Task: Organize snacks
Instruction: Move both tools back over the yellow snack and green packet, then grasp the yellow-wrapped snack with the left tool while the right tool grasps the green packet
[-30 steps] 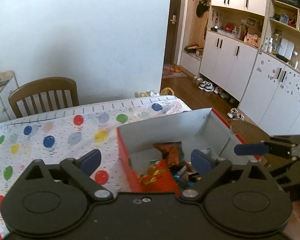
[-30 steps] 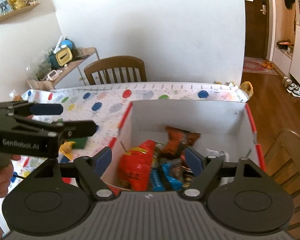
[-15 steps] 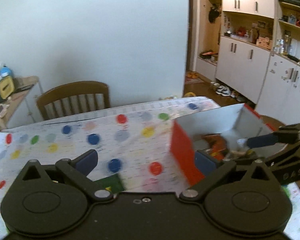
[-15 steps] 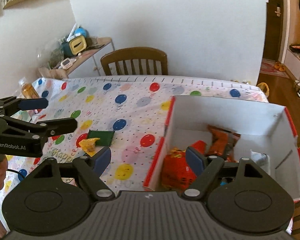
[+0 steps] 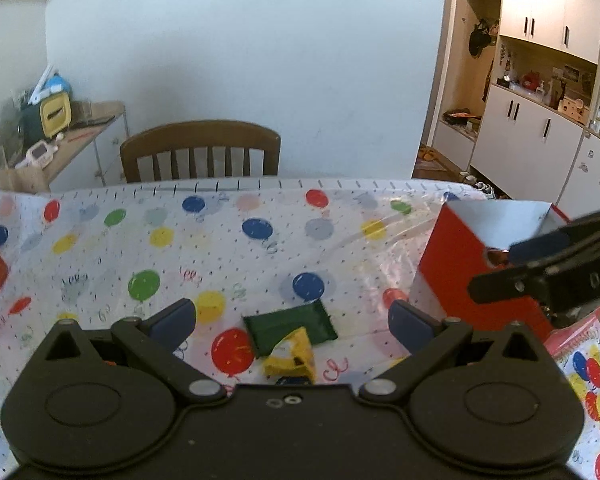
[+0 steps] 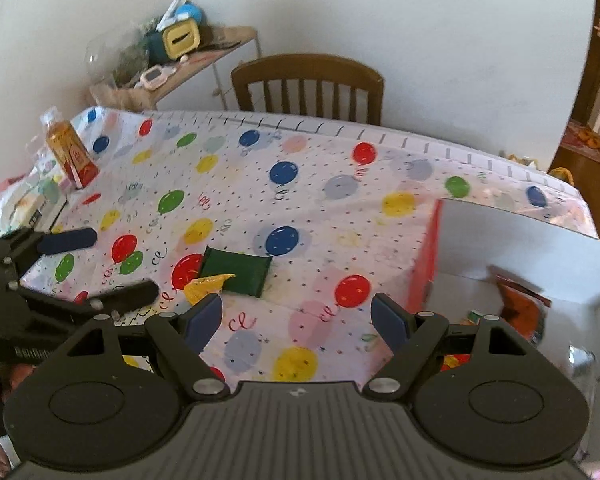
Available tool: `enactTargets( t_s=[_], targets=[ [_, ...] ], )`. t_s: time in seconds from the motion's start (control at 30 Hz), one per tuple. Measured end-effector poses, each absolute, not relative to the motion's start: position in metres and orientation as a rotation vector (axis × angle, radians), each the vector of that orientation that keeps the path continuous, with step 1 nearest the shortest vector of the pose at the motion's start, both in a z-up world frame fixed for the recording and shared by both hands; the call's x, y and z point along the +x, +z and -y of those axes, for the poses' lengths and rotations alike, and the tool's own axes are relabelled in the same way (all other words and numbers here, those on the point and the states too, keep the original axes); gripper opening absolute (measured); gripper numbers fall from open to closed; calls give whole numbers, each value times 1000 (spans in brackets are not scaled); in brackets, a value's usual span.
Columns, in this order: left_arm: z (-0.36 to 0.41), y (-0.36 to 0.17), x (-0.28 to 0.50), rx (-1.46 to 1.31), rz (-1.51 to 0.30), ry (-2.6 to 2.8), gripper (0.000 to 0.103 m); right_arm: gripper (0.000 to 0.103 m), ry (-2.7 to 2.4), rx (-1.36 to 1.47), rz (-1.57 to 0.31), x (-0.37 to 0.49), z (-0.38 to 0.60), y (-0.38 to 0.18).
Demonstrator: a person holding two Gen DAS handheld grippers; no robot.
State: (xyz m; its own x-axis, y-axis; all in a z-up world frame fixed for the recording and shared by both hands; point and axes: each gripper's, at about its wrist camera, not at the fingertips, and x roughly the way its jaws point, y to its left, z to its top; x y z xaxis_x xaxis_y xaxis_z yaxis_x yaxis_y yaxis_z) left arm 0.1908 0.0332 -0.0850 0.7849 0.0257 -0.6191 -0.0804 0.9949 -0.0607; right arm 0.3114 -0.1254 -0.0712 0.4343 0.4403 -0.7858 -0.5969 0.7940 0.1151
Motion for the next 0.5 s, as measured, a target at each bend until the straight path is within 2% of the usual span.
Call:
enactTargets(
  t_s=[0.3, 0.5],
  targets=[
    [-38, -126, 206, -112, -729, 50, 102, 82, 643, -202, -1010, 350, 86, -101],
    [-32, -153, 223, -111, -788, 60, 91, 82, 647, -214, -1049, 363, 75, -118]
  ],
)
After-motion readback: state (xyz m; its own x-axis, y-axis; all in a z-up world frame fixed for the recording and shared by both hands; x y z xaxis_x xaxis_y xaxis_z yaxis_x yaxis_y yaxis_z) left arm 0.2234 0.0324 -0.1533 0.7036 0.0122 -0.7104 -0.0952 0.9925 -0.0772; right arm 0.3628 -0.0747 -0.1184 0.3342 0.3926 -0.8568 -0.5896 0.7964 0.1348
